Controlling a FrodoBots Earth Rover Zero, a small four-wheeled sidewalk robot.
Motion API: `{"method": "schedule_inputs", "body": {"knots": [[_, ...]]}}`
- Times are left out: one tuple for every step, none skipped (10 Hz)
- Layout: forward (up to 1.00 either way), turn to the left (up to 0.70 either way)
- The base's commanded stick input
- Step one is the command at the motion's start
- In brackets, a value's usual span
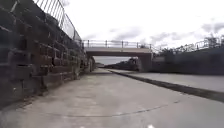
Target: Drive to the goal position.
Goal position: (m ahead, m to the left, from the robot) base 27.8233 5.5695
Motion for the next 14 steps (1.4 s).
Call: {"method": "schedule_inputs", "body": {"knots": [[1.00,0.00],[1.00,0.00],[1.00,0.00],[1.00,0.00],[1.00,0.00],[1.00,0.00],[1.00,0.00],[1.00,0.00],[1.00,0.00],[1.00,0.00],[1.00,0.00],[1.00,0.00],[1.00,0.00],[1.00,0.00]]}}
